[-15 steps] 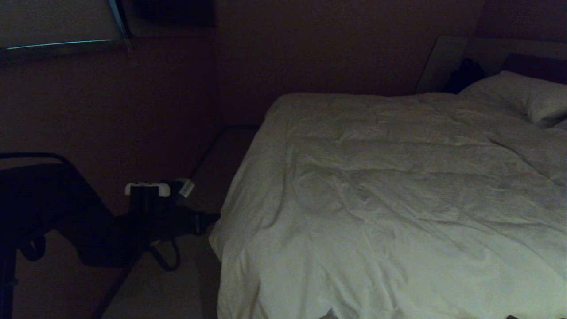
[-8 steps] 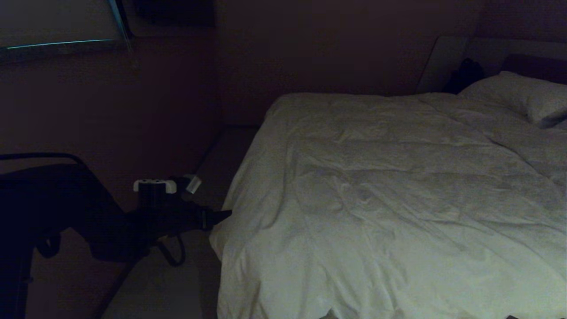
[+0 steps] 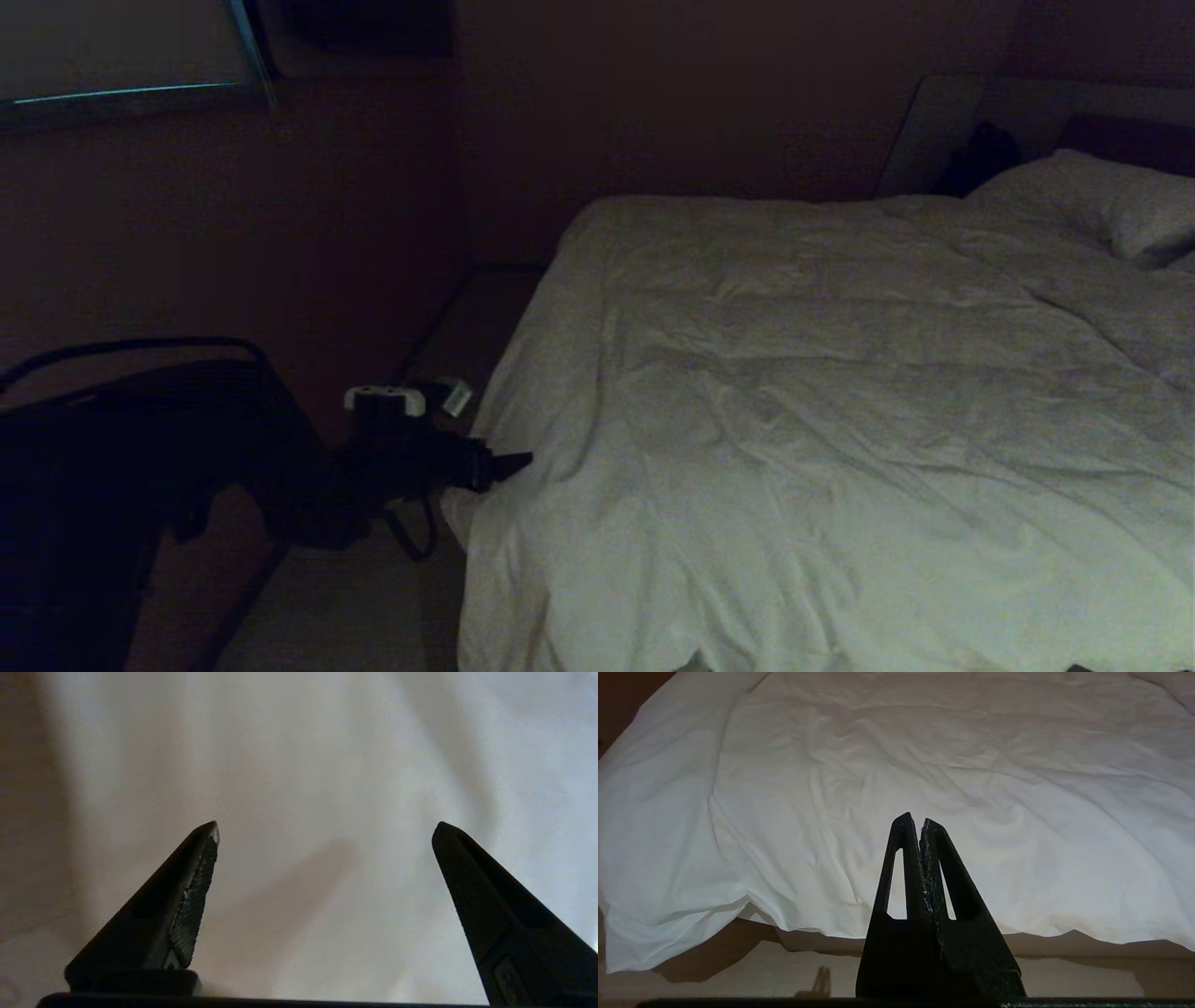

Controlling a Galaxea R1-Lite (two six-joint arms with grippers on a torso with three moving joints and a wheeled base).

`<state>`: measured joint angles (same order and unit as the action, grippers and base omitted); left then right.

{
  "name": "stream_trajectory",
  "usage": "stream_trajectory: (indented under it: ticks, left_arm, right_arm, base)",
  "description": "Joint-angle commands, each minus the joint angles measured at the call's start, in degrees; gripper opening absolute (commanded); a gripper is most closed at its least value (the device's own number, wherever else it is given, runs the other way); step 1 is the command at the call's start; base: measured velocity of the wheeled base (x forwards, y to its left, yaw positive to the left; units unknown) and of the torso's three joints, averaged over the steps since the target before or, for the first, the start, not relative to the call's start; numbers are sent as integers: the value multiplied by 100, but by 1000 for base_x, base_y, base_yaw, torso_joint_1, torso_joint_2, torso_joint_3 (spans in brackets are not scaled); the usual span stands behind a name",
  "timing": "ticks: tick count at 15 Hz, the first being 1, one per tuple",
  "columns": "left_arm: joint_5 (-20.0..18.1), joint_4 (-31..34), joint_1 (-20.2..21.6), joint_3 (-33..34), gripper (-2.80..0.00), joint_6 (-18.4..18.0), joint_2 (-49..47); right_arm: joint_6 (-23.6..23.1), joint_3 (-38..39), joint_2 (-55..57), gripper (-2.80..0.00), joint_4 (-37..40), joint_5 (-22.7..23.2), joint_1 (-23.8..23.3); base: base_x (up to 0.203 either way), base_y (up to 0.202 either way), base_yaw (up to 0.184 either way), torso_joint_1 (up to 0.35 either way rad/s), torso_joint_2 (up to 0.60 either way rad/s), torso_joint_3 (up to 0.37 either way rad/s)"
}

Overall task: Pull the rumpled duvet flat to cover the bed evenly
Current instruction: Flatten the corners of the folded blanket

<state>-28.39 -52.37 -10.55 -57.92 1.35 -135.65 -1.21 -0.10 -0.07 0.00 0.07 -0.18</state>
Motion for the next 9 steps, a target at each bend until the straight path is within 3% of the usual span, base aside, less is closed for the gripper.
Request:
stream_trajectory:
  ticks: [1, 9]
  left_arm:
    - [1, -27, -106, -124, 0, -3, -199]
    - [73, -7, -272, -341, 0, -75, -538]
  right_arm:
    - [-2, 1, 7, -280, 0, 1, 1]
    - [-2, 1, 7, -280, 0, 1, 1]
  base:
    - [0, 0, 0, 0, 0, 0]
    - [0, 0, 0, 0, 0, 0]
